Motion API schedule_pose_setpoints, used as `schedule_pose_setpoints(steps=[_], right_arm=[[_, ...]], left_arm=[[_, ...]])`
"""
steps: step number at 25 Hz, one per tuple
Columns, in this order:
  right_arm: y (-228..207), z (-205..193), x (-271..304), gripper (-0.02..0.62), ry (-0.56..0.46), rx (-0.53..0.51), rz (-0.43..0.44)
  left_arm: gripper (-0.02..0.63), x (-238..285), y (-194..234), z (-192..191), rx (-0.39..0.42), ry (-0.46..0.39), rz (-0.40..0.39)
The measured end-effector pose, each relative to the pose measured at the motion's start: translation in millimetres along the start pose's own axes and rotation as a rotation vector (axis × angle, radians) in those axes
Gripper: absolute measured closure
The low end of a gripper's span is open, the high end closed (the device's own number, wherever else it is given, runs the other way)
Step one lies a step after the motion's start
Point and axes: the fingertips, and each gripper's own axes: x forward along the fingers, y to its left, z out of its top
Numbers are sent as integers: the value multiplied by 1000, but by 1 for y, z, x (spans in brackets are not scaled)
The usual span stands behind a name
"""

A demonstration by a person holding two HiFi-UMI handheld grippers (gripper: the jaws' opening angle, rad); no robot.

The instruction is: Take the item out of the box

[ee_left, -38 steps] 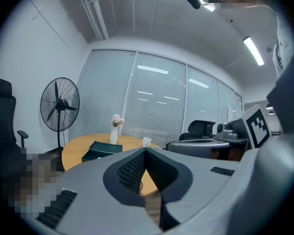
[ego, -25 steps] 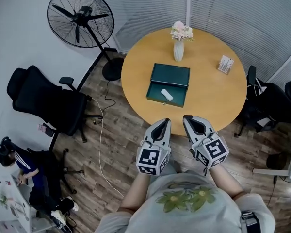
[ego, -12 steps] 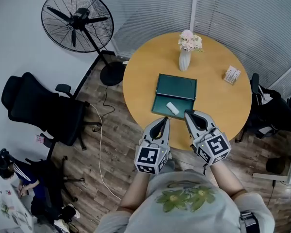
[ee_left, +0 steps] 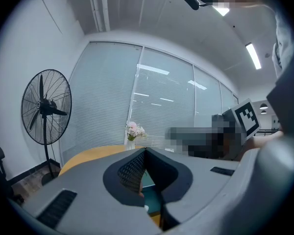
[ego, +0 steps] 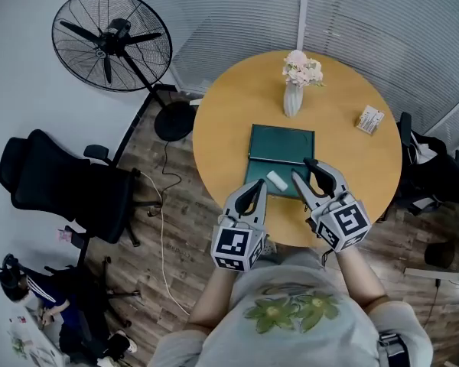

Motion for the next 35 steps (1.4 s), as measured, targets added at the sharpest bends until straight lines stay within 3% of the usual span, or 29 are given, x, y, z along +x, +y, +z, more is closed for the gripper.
schedule_pose_setpoints(steps=[11,35], right_arm=[[-19,-8,35,442,31,1,0],[-26,-103,76,442,265,-15,51]], left_arm=[[604,27,28,-4,-3,26,0],[604,51,63,-43,-39,106,32]])
